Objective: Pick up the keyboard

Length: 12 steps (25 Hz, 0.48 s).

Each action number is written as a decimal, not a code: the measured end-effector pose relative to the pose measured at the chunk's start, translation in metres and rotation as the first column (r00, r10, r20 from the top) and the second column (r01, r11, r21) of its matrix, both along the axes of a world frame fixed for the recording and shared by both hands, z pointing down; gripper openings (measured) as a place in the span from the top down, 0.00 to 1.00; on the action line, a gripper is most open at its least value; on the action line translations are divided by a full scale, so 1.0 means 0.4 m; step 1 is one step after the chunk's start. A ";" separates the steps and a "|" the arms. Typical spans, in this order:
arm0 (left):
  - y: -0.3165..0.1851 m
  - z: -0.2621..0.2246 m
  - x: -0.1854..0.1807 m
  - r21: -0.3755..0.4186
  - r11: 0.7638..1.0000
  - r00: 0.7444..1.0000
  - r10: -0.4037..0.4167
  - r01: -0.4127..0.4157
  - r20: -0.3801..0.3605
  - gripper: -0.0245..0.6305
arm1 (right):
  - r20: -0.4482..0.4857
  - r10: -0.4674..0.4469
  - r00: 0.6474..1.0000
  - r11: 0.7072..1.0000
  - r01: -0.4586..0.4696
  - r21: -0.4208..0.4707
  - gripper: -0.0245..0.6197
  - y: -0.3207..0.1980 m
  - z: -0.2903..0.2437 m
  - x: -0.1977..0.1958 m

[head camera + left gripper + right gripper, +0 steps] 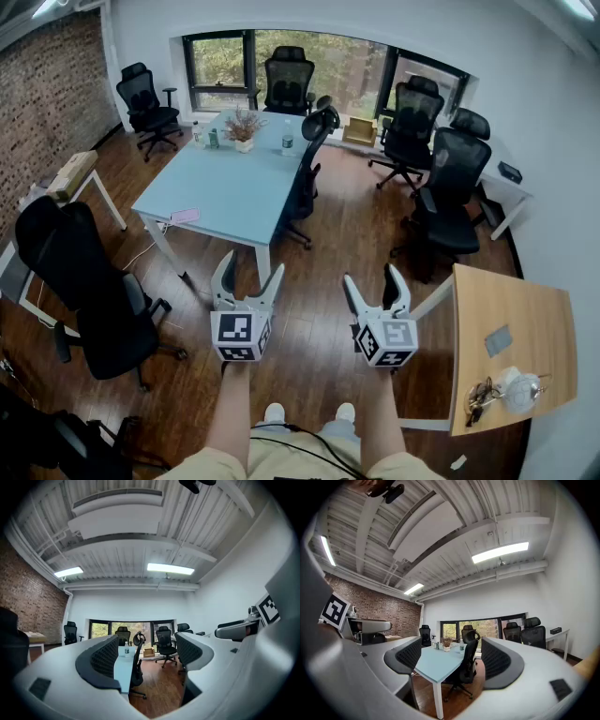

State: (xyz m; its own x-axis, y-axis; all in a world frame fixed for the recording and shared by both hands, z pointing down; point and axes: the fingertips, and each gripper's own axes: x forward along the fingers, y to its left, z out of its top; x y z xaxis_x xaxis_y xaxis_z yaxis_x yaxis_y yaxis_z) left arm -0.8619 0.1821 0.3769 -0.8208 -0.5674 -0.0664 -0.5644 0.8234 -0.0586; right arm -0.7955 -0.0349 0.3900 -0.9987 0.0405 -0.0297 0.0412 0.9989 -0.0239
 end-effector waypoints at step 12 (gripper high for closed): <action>-0.106 0.023 0.079 0.013 0.980 0.979 0.200 -0.200 -0.023 0.40 | 0.016 0.202 0.979 0.979 -0.202 0.004 0.33 -0.074 -0.009 0.203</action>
State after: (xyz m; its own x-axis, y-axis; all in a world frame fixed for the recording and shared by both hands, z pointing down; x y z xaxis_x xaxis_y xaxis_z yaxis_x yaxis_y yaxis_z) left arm -0.8304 0.1396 0.3861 -0.6920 -0.7199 -0.0544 -0.7192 0.6939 -0.0348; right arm -0.7143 -0.0646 0.3865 -0.9858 -0.1615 -0.0452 -0.1608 0.9868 -0.0197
